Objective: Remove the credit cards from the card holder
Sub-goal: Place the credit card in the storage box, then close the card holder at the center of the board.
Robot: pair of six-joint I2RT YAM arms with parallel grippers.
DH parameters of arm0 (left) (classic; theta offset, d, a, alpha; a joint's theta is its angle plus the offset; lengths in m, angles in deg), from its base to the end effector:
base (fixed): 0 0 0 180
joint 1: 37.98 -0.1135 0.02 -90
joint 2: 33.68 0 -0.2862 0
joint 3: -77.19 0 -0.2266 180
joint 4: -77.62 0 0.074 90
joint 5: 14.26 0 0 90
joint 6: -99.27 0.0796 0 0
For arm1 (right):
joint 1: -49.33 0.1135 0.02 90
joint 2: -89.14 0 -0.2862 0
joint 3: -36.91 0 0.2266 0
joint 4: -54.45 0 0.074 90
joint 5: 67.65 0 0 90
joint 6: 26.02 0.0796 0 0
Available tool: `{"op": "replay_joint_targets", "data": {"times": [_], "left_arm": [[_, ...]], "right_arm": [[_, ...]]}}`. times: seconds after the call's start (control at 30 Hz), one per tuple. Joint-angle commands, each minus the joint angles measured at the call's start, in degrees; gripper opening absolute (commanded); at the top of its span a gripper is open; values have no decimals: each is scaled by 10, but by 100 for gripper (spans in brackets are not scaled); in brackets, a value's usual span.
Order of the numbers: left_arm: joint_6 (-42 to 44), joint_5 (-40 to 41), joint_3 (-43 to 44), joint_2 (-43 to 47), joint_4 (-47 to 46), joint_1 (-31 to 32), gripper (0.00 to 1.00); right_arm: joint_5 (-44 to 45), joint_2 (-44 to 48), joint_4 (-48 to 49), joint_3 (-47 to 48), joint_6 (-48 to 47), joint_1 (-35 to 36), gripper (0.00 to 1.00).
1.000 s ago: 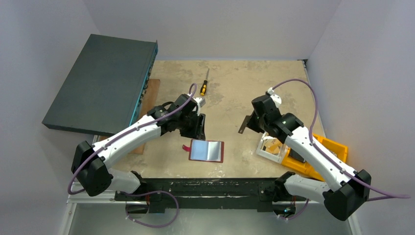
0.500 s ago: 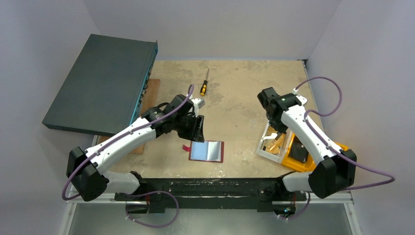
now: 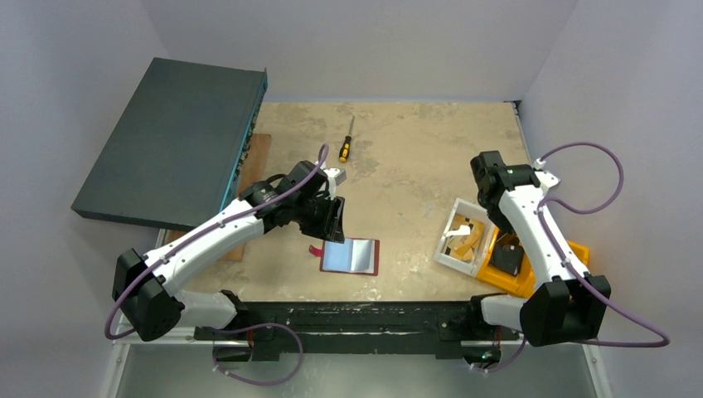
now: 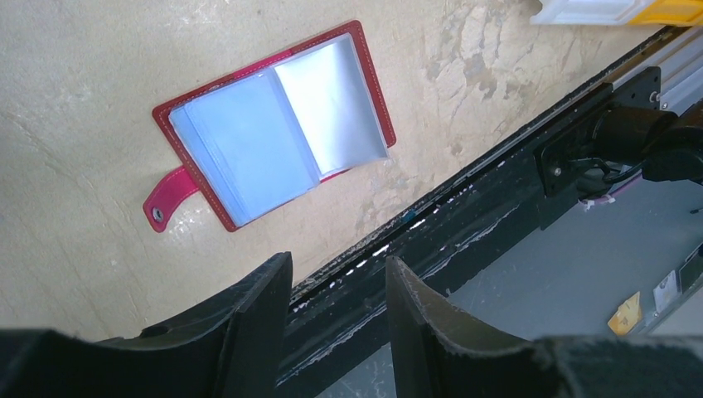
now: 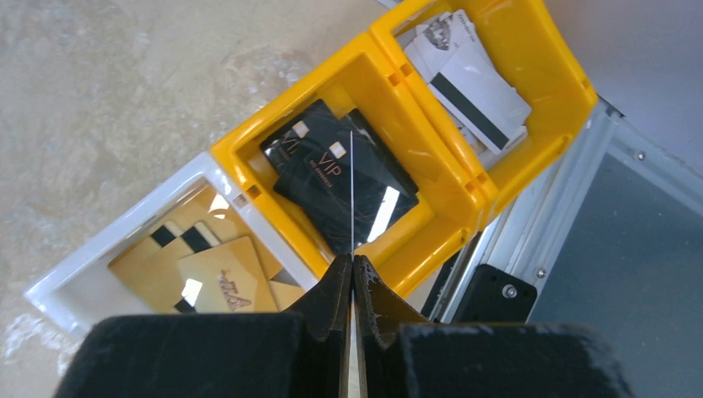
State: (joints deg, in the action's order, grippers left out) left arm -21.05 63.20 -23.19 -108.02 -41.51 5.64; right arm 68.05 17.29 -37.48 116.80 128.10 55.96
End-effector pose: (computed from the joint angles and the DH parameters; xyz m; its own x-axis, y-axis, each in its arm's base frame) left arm 0.1720 -0.1878 0.2848 -0.9004 0.1773 -0.3974 0.3565 0.8243 -0.4399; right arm 0.1745 -0.0371 0.2883 -0.4356 0.5820 -0.6867 0.8864 0.4099 -0.2149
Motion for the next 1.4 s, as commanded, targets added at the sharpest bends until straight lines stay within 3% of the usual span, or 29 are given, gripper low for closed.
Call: {"op": "replay_joint_targets", "data": {"times": [0.0,0.2,0.27,0.4,0.57,0.83,1.07,1.13,1.23,1.37], "left_arm": [[16,-12,18,0,8,-2,45],[21,-10,30,-6,19,-2,44],[20,-10,31,-8,21,-2,44],[20,-11,35,-11,20,-2,45],[12,-8,29,-13,11,-2,45],[-15,31,-1,2,-6,-2,52],[-54,87,-58,2,-38,-5,63],[-64,107,-73,-1,-46,-7,64],[-79,142,-94,-6,-54,-8,64],[-91,170,-119,-20,-74,-8,62]], "right_arm": [[43,-4,-10,-3,6,-22,0],[47,-45,-11,-2,12,-49,2],[47,-54,-12,-2,12,-54,11],[49,-54,-12,6,5,-57,43],[33,-52,-4,19,-39,-57,61],[-76,28,133,-7,-177,-54,75],[-280,105,282,-57,-285,-37,78],[-343,124,328,-75,-296,-25,83],[-390,126,371,-83,-292,13,86],[-389,101,403,-70,-263,110,83]]}}
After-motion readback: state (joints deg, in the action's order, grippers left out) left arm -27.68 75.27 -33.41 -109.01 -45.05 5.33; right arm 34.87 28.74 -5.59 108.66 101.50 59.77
